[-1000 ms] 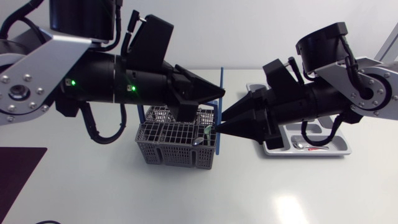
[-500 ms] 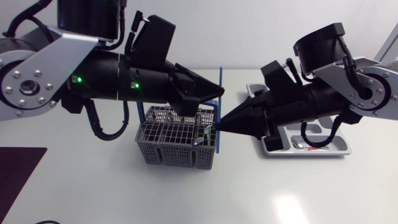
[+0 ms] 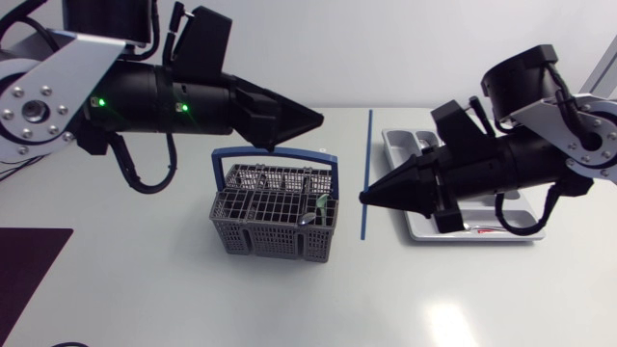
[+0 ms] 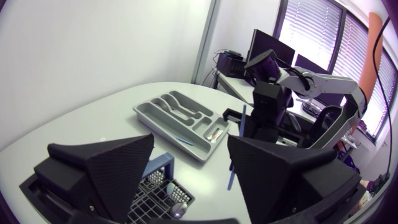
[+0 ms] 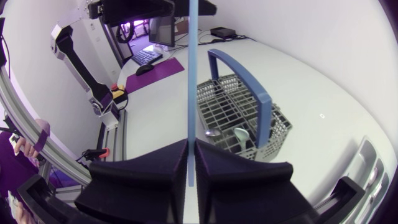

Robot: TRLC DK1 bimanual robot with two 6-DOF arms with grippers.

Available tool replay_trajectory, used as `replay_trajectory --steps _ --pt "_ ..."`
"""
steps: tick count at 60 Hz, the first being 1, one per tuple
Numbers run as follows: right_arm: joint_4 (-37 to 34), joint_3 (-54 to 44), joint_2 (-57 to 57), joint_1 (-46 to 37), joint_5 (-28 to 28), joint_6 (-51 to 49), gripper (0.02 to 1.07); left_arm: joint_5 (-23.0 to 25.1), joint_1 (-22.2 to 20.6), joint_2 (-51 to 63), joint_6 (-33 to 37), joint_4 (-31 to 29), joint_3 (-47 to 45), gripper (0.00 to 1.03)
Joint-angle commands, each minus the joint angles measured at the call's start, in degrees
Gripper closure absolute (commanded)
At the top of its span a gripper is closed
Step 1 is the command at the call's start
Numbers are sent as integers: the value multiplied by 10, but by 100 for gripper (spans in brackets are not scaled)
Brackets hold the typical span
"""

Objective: Unload the cutlery basket into the drawer organizer.

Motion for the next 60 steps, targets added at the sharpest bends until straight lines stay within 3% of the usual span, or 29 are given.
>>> replay_trajectory --steps 1,7,19,23,41,48,60 --pt "-22 -16 -8 -41 1 -32 102 6 13 -6 22 4 8 7" --pt "-29 -9 7 -104 2 -40 102 -29 16 -10 74 -20 -7 7" --pt "-31 29 99 -184 62 -42 102 -173 -78 -24 173 -61 -55 8" --pt "-31 47 142 -189 91 -37 102 -199 -95 -21 187 -70 -62 8" --pt "6 124 284 -199 219 14 102 -275 -145 -14 227 -76 -96 8" --pt "12 163 330 -198 256 37 102 -318 -167 -14 245 -56 -117 9" --pt "10 213 393 -196 289 65 102 -337 -166 15 252 -33 -113 9"
